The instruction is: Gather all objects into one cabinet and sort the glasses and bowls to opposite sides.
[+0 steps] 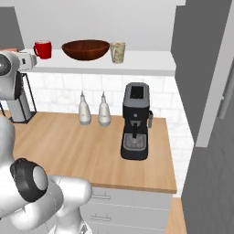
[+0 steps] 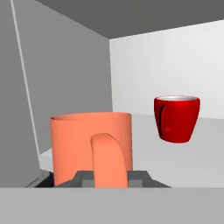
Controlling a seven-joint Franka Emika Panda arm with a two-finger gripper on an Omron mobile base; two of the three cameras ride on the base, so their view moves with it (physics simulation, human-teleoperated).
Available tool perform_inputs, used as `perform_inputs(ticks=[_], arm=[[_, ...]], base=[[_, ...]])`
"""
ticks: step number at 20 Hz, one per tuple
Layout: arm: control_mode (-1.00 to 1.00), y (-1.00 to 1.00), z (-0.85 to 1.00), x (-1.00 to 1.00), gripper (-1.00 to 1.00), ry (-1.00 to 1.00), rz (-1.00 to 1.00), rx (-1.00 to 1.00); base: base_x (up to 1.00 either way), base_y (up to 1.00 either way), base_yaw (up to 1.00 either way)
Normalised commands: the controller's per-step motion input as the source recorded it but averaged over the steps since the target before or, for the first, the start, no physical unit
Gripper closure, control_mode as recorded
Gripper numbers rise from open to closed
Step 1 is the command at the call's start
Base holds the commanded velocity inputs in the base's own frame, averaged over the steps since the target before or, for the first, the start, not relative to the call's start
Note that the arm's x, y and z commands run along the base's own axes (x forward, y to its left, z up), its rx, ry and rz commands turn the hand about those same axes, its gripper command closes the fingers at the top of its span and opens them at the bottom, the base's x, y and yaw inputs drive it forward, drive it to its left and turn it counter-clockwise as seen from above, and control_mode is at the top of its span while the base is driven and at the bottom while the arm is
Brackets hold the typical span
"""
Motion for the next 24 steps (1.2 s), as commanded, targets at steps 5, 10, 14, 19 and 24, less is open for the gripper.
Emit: perform_inputs(ticks=[5,10,14,19,24], arm=[[-1.00,0.13,0.00,0.51,1.00,0.00,0.00,0.00],[-1.00,0.23,-0.20,0.30,1.00,0.00,0.00,-0.01],[-1.00,0.15,-0.25,0.21,1.00,-0.02,0.00,0.00],[-1.00,0.16,-0.17,0.21,1.00,-0.01,0.00,0.00],[-1.00,0.30,-0.07,0.25,1.00,0.00,-0.03,0.00]], base=[[0.00,0.00,0.00],[0.00,0.00,0.00],[0.00,0.00,0.00],[0.00,0.00,0.00],[0.00,0.00,0.00]])
